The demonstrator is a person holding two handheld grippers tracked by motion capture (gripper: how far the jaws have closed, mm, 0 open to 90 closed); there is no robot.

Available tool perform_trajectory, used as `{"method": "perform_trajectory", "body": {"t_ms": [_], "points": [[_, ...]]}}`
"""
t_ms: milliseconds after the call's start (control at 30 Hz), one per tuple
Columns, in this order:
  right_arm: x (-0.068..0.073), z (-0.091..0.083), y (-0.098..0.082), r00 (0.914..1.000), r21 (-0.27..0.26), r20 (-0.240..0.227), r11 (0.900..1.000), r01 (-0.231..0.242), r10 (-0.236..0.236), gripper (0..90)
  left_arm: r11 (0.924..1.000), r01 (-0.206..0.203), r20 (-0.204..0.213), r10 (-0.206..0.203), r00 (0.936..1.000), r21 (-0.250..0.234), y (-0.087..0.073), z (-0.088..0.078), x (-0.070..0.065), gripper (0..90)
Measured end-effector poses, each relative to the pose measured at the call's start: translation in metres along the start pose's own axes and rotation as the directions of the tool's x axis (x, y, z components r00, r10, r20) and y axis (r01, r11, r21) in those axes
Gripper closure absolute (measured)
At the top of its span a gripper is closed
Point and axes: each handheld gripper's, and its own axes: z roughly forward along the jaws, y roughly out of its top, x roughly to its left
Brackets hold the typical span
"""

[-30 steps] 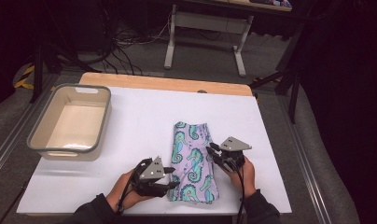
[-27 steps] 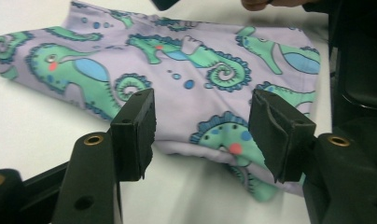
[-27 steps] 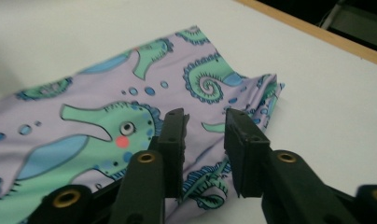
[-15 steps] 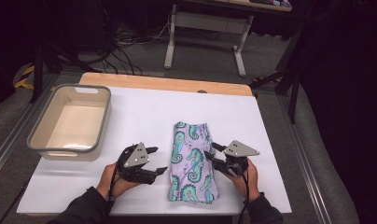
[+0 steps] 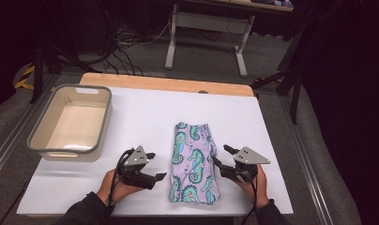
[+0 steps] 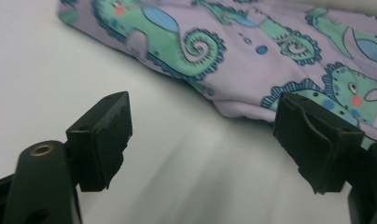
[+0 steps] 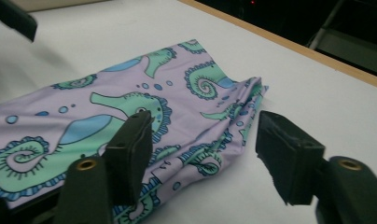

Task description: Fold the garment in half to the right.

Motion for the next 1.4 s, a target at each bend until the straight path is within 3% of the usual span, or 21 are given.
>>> {"method": "perform_trajectory", "body": {"t_ms": [200, 300, 467, 533, 600, 700, 767, 833, 933, 967, 1000, 1033, 1100, 1133, 1267, 1400], "points": [[-0.003, 0.003, -0.005, 0.9996, 0.014, 0.028, 1.0, -0.006, 0.006, 31.6, 0.9964, 0.062, 0.078, -0.067, 0.9947, 0.058, 0.007, 0.023, -0.01, 19.2], [-0.003, 0.004, -0.005, 0.9994, 0.023, 0.034, 1.0, -0.008, 0.007, 31.0, 0.9954, 0.06, 0.082, -0.066, 0.9944, 0.075, 0.01, 0.033, -0.014, 17.0], [-0.003, 0.007, -0.007, 0.9994, 0.036, 0.034, 0.999, -0.007, 0.006, 29.5, 0.9888, 0.117, 0.05, -0.122, 0.9913, 0.093, 0.015, 0.04, -0.014, 13.7], [-0.003, 0.008, -0.007, 0.9995, 0.038, 0.032, 0.999, -0.005, 0.004, 29.5, 0.985, 0.16, 0.058, -0.164, 0.9847, 0.064, 0.017, 0.04, -0.011, 13.2], [-0.003, 0.009, -0.007, 0.9994, 0.043, 0.033, 0.999, -0.008, 0.006, 29.1, 0.987, 0.151, 0.049, -0.154, 0.9869, 0.054, 0.02, 0.041, -0.012, 14.1], [-0.003, 0.009, -0.007, 0.9994, 0.039, 0.034, 0.999, -0.003, 0.001, 29.0, 0.9865, 0.142, 0.045, -0.146, 0.9882, 0.081, 0.021, 0.046, -0.014, 13.5], [-0.004, 0.009, -0.007, 0.9994, 0.038, 0.033, 0.999, -0.005, 0.004, 29.2, 0.9892, 0.085, 0.004, -0.086, 0.9963, 0.12, 0.022, 0.053, -0.021, 13.2], [-0.003, 0.009, -0.007, 0.9994, 0.044, 0.035, 0.999, -0.008, 0.006, 29.2, 0.9844, 0.076, -0.024, -0.073, 0.997, 0.159, 0.023, 0.058, -0.023, 13.6], [-0.004, 0.01, -0.007, 0.9994, 0.048, 0.035, 0.999, -0.002, 0.0, 29.1, 0.9832, 0.055, -0.039, -0.049, 0.998, 0.174, 0.025, 0.059, -0.025, 14.6], [-0.004, 0.01, -0.007, 0.9993, 0.048, 0.037, 0.999, -0.002, 0.0, 28.9, 0.9826, 0.028, -0.045, -0.021, 0.9988, 0.184, 0.025, 0.06, -0.028, 17.1], [-0.004, 0.01, -0.007, 0.9993, 0.048, 0.038, 0.999, -0.003, 0.001, 28.7, 0.9833, 0.009, -0.028, -0.004, 0.9996, 0.182, 0.025, 0.059, -0.03, 21.6], [-0.004, 0.01, -0.008, 0.9991, 0.049, 0.043, 0.999, -0.005, 0.003, 28.5, 0.9837, -0.038, 0.007, 0.038, 0.9993, 0.176, 0.025, 0.059, -0.032, 29.2], [-0.005, 0.011, -0.008, 0.9989, 0.051, 0.046, 0.999, -0.008, 0.005, 28.1, 0.9834, -0.046, 0.021, 0.043, 0.9989, 0.176, 0.025, 0.059, -0.032, 41.9], [-0.005, 0.011, -0.008, 0.9988, 0.053, 0.048, 0.999, -0.008, 0.005, 28.1, 0.9836, -0.064, 0.052, 0.056, 0.9971, 0.168, 0.025, 0.059, -0.033, 48.6], [-0.006, 0.012, -0.009, 0.9984, 0.06, 0.056, 0.998, -0.001, -0.002, 27.9, 0.9846, -0.064, 0.1, 0.048, 0.9938, 0.162, 0.024, 0.059, -0.031, 66.3], [-0.006, 0.012, -0.009, 0.9984, 0.07, 0.056, 0.998, -0.003, -0.001, 27.8, 0.9849, -0.074, 0.122, 0.055, 0.991, 0.157, 0.024, 0.058, -0.032, 74.7]]}}
